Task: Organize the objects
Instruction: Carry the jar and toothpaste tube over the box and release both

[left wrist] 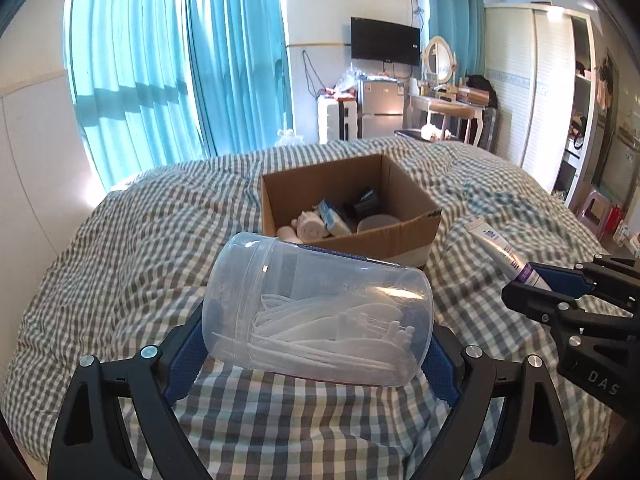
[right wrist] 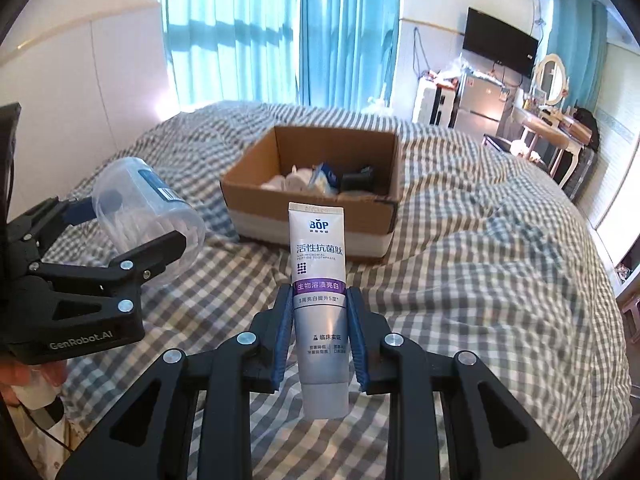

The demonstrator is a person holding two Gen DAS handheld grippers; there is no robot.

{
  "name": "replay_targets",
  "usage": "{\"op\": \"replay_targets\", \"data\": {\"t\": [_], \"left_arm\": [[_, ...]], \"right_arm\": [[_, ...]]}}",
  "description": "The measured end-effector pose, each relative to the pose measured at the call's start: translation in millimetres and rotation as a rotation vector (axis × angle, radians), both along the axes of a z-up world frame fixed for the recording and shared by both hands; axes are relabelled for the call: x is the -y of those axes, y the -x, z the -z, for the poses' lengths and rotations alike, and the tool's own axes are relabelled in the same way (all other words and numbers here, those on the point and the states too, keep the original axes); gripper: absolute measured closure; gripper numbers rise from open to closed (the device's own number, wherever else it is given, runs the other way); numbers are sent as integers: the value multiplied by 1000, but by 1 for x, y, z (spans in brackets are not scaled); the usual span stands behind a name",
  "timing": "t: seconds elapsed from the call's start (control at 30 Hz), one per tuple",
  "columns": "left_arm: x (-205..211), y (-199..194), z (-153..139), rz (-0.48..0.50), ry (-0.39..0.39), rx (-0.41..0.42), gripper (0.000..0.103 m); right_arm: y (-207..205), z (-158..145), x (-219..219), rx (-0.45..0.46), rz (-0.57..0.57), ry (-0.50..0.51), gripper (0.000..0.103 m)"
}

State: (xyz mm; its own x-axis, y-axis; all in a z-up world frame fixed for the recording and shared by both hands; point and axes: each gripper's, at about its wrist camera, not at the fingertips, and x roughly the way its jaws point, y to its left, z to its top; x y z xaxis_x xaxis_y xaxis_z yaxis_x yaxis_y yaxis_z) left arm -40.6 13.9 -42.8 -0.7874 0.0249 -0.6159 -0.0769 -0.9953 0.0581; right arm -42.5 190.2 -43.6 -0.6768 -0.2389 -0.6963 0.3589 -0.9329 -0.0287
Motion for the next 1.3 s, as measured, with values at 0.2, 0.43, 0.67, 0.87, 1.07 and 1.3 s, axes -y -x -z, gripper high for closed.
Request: {"op": "replay_targets", "data": {"t": [0.2, 0.43, 0.67, 0.87, 1.07, 1.3], "left_arm": [[3, 2, -18, -7, -22, -21, 10], [8, 31, -45, -9, -44, -56, 10], [7, 84, -67, -14, -47, -81, 10], [5, 141, -65, -12, -36, -71, 10], [5, 197, -44, -3, -38, -30, 10], [0, 248, 2, 24, -26, 50, 10]], "right_arm": [[-3, -24, -1, -42, -5, 16, 78], [11, -59, 13, -108, -29, 6, 78], [62, -90, 23, -143, -33, 19, 78], [127, -99, 26, -136, -23, 28, 78], [192, -84, 27, -94, -18, 41, 78], [259, -41, 29, -27, -5, 23, 78]]}}
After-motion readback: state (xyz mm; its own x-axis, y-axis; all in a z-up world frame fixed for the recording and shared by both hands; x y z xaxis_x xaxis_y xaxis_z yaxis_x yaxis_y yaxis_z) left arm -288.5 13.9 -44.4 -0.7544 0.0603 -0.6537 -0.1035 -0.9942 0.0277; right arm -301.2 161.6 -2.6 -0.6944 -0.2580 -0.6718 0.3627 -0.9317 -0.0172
